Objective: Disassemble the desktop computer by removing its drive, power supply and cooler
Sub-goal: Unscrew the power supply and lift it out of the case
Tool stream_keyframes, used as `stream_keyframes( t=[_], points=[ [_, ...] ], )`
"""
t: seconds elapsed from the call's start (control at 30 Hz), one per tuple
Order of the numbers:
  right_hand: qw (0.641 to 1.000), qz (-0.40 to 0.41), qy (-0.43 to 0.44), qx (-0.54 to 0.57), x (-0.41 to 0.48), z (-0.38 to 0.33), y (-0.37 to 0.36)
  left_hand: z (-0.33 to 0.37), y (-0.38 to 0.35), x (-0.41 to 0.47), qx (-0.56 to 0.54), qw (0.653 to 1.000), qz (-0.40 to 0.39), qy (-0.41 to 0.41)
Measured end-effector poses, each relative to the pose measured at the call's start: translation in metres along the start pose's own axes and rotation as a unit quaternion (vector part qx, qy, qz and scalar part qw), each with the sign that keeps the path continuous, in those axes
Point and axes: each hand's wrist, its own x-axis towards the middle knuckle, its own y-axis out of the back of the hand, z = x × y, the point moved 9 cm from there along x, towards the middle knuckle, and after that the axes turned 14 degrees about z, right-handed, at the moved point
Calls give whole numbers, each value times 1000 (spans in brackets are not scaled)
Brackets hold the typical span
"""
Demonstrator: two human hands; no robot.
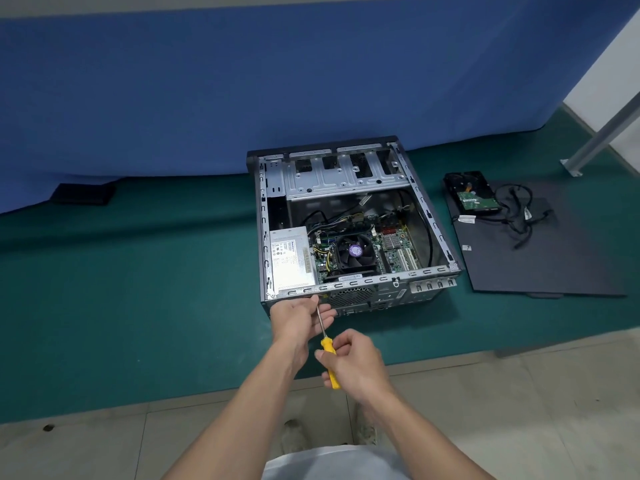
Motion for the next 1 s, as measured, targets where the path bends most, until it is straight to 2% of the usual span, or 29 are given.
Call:
stream_keyframes(
  t=[0.13,0.33,0.4,0.47,0.53,0.6,0.73,0.9,1.0],
  points=[
    [998,3,39,-55,7,0,7,1,-1,3,7,1000,-6,0],
    [992,-8,35,-122,14,19,18,2,1,7,35,999,-11,-14],
    [992,18,32,-123,16,21,28,4,0,9,65,997,-18,-42],
    [994,65,29,-80,17,17,42,9,-1,8,124,986,-28,-108],
    [993,114,35,-8,17,4,55,20,-7,0,194,958,-49,-205],
    [986,151,57,32,17,-13,66,31,-19,-16,257,914,-90,-301],
    [976,187,102,41,19,-46,80,48,-45,-52,357,793,-162,-466],
    [972,213,92,44,23,-52,96,58,-74,-89,379,691,-214,-577],
    [970,227,77,44,31,-47,112,56,-93,-96,383,662,-242,-598]
  ],
)
